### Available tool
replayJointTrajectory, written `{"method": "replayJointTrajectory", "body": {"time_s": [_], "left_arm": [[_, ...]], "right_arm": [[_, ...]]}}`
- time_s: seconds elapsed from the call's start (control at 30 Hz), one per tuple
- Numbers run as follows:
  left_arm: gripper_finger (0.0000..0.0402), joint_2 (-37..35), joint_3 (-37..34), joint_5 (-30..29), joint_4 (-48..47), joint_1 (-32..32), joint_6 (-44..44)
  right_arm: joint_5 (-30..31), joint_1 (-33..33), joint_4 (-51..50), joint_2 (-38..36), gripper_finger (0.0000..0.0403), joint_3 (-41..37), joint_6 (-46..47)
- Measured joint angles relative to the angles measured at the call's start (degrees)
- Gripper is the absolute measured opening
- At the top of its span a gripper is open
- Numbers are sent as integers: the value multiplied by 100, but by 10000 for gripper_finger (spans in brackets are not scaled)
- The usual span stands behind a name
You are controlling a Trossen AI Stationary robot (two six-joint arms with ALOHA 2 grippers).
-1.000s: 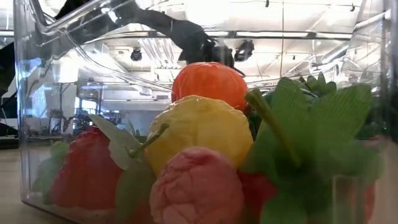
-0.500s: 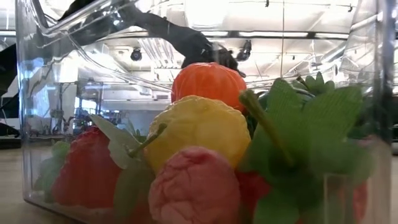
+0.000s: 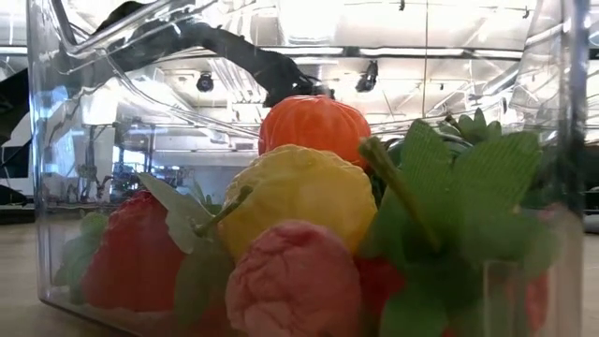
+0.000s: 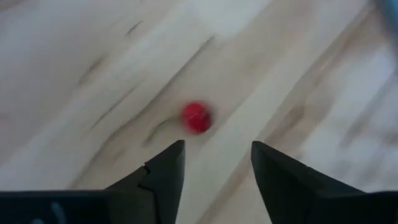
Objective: Pick and placing Produce into tupperware
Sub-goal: Put the red cherry into the transparent basket
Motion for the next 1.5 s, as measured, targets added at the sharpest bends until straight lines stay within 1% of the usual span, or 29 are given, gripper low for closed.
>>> {"method": "replayJointTrajectory", "body": {"time_s": [0.03,0.13,0.2,0.3,0.43,0.57,0.63,0.73,0.77,0.83,0.97,1.03,1.1,1.17,1.23,1.33,1.5], "left_arm": [[165,-19,3,-154,-196,5,179],[144,-38,6,-986,-681,6,513],[137,-38,-63,-1208,-740,6,539],[136,-38,-90,-1218,-724,8,607],[135,-42,-37,-1226,-685,1,1264],[135,-46,-14,-1215,-463,-18,1417],[141,-46,-16,-1216,-424,-35,1414],[164,-46,-43,-1191,-405,-88,1520],[175,-46,-45,-1181,-446,-108,1683],[195,-46,-26,-1183,-790,-155,2286],[226,-254,-164,-1201,-1547,-215,4034],[233,-372,-218,-1402,-1580,-212,4856],[235,-470,-233,-1694,-1546,-162,5283],[236,-561,-224,-1821,-1440,-98,5422],[236,-683,-224,-1731,-1277,-54,5443],[236,-755,-210,-1171,-991,-22,5437],[235,-744,-204,-414,-1033,-16,5231]], "right_arm": [[-20,0,3,0,310,0,0],[-22,0,16,1,309,0,-17],[-22,0,17,2,307,0,-48],[-24,0,17,2,305,0,-93],[-24,0,23,2,305,0,-138],[-22,0,28,2,308,0,-146],[-23,0,30,2,309,0,-146],[-22,0,28,2,307,0,-146],[-23,0,28,2,305,0,-146],[-23,0,28,2,303,0,-145],[-74,0,25,2,303,0,-80],[-128,0,22,2,306,0,-61],[-197,0,20,3,308,0,-61],[-203,0,18,4,308,0,-61],[-219,0,11,4,307,0,-61],[-221,0,-2,4,303,0,-82],[-225,0,-2,4,306,0,-131]]}}
